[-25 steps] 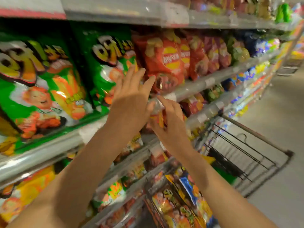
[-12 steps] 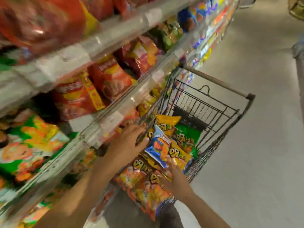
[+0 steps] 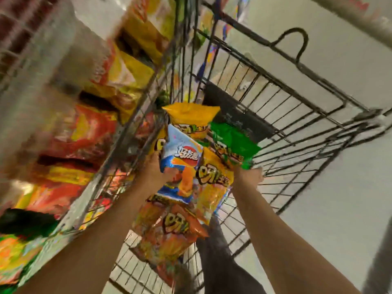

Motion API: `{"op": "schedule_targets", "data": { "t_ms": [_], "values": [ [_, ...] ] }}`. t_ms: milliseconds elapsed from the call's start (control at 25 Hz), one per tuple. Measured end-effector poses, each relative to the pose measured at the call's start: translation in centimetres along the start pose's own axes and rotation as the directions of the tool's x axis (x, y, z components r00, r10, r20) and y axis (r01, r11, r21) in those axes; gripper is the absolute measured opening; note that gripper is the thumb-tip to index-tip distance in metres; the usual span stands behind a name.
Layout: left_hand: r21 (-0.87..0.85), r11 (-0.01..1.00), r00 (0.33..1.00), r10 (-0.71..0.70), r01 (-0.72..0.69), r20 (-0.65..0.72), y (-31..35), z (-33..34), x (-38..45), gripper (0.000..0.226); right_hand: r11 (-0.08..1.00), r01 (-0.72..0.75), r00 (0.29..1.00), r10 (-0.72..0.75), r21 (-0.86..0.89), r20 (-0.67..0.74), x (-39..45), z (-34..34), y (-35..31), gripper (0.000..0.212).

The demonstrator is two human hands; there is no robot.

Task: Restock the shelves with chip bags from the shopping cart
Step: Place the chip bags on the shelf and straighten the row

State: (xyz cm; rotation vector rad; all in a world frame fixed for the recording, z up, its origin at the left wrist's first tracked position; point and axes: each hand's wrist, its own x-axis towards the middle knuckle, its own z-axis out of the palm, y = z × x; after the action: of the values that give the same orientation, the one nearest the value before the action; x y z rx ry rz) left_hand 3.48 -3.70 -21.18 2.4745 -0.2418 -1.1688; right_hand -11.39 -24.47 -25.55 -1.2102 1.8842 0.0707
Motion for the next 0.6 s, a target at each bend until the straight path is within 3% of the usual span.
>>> {"op": "schedule_targets", "data": {
  "t_ms": [80,200,320,480,600],
  "values": [
    [-0.163,0.976,0.989,-0.133,0.143,0.067,0.6,0.9,1.4,0.085,1.000,0.004,1.000,-0.004,-0.017,0.004,1.9,0.5,-0.8,0.096],
    [-0.241,0.942,0.971,-0.214,0.235,0.110,0.6,2.4,2.9,0.092,0.994,0.056,0.998,-0.053,-0.097,0.031,3.8,1.6,-1.4,0.087],
    [-0.297,0.926,0.972,-0.216,0.234,0.094,0.0,3.0,3.3,0.077,0.981,0.092,0.994,-0.081,-0.172,0.066,4.7,2.4,-1.2,0.069],
    [-0.366,0.903,0.975,-0.208,0.224,0.084,-0.9,2.4,1.7,0.045,0.998,0.055,0.997,-0.053,-0.043,0.057,4.3,2.5,-0.8,0.047],
    [-0.461,0.875,0.986,-0.166,0.148,0.001,-1.5,1.6,-1.1,0.043,0.993,0.061,0.997,-0.066,0.099,0.049,3.2,1.9,-0.6,0.044]
  ]
}}
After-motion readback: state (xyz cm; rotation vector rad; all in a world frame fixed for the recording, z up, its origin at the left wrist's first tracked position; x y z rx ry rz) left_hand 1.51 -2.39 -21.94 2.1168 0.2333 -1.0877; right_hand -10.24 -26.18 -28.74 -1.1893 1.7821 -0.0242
